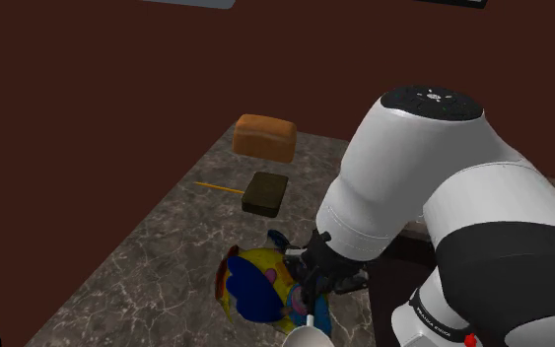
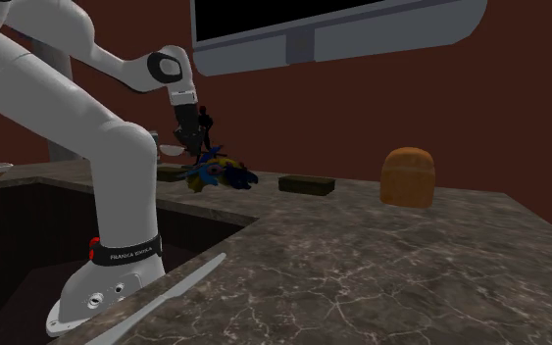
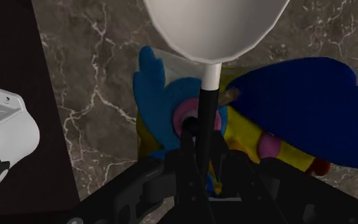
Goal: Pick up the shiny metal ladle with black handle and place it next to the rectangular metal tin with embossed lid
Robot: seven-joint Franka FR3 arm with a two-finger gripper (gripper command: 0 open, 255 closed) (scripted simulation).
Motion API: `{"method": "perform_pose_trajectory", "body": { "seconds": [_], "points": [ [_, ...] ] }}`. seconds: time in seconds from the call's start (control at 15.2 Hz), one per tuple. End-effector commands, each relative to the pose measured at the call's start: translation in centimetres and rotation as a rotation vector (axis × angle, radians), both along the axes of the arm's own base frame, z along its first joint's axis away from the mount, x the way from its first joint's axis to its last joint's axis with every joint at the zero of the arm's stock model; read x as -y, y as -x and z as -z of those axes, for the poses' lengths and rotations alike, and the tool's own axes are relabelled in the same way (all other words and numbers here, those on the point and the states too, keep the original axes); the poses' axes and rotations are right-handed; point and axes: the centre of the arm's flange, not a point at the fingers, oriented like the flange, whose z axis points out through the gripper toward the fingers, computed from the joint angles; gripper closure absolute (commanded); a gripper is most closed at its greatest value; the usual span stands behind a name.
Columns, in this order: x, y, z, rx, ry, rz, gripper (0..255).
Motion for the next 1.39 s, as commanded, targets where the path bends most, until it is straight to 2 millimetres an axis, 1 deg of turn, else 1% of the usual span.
{"method": "perform_pose_trajectory", "body": {
  "seconds": [0.0, 0.07, 1.32],
  "points": [
    [-2.3, 1.5, 0.1, -0.001, -0.001, 0.001, 255],
    [-3.7, 2.4, 0.1, -0.001, -0.001, 0.001, 255],
    [-3.7, 2.4, 10.1, -0.001, -0.001, 0.001, 255]
  ]
}}
